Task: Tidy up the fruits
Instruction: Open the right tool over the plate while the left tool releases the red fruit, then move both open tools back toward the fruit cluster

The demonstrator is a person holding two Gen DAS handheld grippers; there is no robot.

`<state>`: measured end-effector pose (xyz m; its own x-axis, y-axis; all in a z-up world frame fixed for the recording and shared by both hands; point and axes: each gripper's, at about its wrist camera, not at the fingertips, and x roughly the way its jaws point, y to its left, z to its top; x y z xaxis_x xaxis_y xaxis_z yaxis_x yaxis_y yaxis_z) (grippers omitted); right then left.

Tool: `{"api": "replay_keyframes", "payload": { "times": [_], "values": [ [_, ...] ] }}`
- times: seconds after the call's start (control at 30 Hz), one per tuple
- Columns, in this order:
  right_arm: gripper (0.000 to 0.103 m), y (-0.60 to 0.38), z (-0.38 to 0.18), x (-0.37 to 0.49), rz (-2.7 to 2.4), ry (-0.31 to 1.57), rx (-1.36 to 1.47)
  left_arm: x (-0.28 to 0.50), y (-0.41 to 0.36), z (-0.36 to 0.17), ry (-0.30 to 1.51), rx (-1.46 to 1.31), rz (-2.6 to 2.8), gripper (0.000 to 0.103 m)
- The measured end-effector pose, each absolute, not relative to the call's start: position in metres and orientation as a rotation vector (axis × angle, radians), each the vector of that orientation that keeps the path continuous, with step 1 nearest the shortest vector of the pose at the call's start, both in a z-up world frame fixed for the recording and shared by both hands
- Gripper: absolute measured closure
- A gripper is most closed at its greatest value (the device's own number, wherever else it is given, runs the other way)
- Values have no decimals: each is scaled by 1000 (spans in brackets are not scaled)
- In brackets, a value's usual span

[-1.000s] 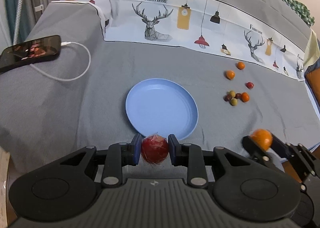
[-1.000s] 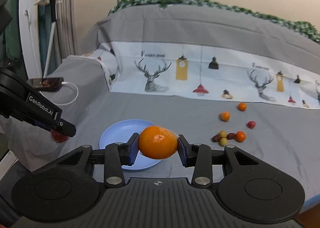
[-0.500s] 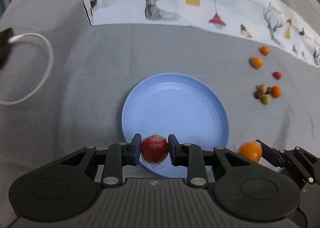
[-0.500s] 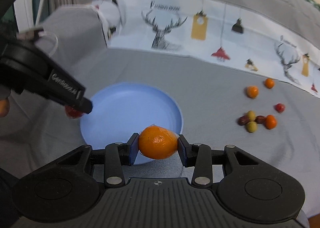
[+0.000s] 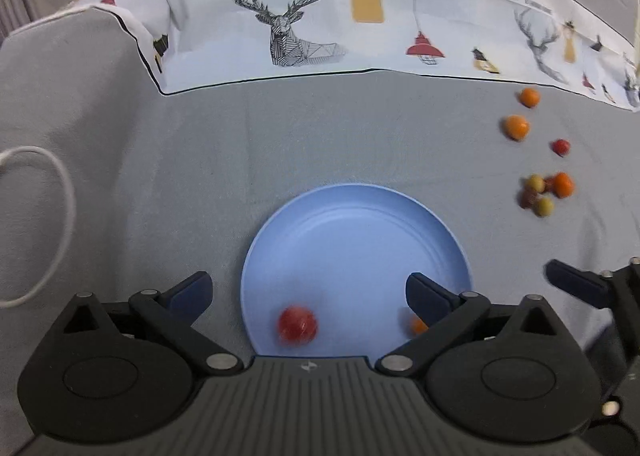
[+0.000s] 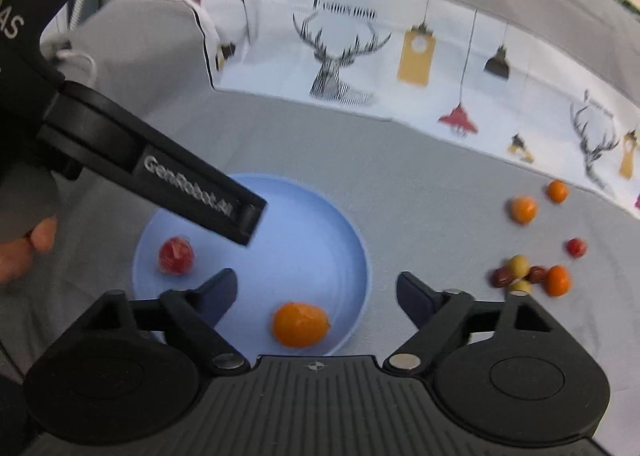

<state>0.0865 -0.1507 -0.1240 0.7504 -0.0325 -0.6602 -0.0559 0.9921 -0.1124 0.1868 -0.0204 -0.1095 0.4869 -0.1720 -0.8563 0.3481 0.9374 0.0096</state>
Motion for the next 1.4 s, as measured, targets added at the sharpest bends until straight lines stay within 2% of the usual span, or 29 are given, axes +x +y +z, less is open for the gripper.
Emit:
{"api": "replay_keyframes", "payload": {
  "times": [0.07,0.23,0.47,0.87,1.4],
  "values": [
    [5,-157,-109,64,26,722,-109,169,-13,-97,1019,184,-294,0],
    [3,-161,-81,-14,10,734,-45,111,4,-71,1005,179,-234,0],
    [1,-161,-44,-85,-81,530,-63,48,4,-33,925,142,-280,0],
    [1,-159,-30,-136,-89,431,-63,-4,1,-11,863,167,-268,0],
    [1,-163,-29,-148,-108,401,-29,-15,-9,-4,830,205,-284,0]
  ]
}}
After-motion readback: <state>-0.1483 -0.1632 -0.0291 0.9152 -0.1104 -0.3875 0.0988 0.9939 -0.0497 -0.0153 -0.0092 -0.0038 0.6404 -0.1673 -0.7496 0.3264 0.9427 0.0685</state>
